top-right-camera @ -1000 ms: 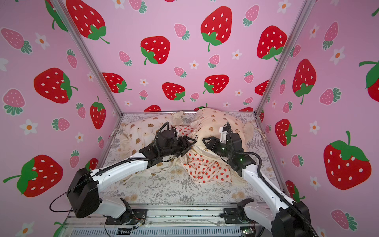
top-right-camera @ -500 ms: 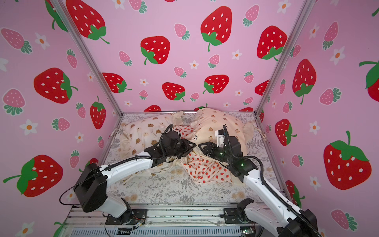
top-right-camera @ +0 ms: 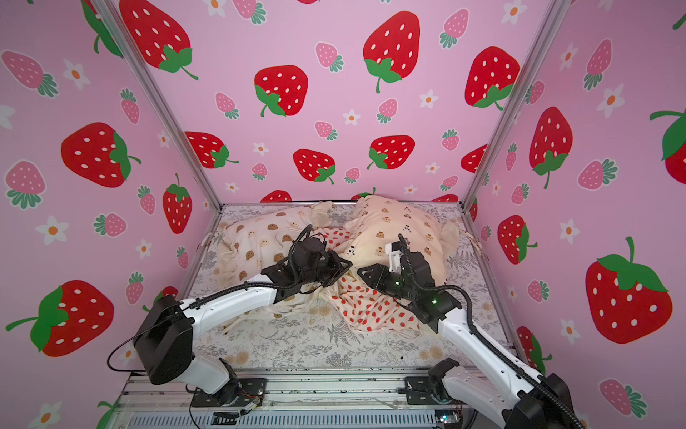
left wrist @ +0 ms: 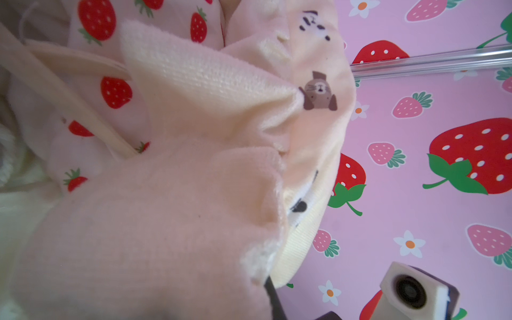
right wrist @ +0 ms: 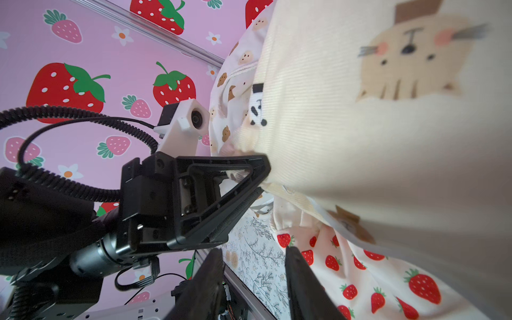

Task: Zip up pillowcases
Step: Pick up the pillowcase from the pillowcase.

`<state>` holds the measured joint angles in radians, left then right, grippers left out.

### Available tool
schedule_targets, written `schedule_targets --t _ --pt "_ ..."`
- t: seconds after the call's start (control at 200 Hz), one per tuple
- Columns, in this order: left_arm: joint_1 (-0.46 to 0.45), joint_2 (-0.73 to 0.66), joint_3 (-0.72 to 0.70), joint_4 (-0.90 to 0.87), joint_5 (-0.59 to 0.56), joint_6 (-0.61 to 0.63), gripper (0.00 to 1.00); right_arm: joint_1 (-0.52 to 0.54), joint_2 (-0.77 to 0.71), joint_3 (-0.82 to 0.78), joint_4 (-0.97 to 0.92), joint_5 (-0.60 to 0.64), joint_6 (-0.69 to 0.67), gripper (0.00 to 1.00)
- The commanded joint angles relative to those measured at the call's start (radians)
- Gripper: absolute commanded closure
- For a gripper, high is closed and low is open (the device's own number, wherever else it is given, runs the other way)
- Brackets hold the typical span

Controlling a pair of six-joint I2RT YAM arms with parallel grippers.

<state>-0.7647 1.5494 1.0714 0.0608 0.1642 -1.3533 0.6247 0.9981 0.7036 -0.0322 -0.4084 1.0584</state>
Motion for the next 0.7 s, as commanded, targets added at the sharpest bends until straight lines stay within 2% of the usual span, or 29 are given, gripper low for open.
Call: schedule_targets --t 0.0,0.285,0.305,0.385,0.695 --pt "0.002 -0.024 -0.015 0.050 -0.019 -0.039 0.90 0.006 0.014 -0.023 0.076 -0.010 0.053 0.61" --pt "0.002 -0.031 -0.053 0.124 0.007 -0.075 0.93 0.005 0.038 -0.056 0.175 -0.004 0.142 0.65" --pt "0.001 -0.033 -0.057 0.128 0.006 -0.077 0.98 0.006 0.042 -0.055 0.172 -0.006 0.147 0.66" --pt "0.001 -0.044 -0.062 0.131 0.001 -0.075 1.00 0.005 0.060 -0.063 0.198 -0.005 0.171 0.68" --pt "-0.001 -0.043 -0.070 0.150 0.009 -0.099 1.00 0.004 0.095 -0.083 0.284 0.000 0.227 0.70"
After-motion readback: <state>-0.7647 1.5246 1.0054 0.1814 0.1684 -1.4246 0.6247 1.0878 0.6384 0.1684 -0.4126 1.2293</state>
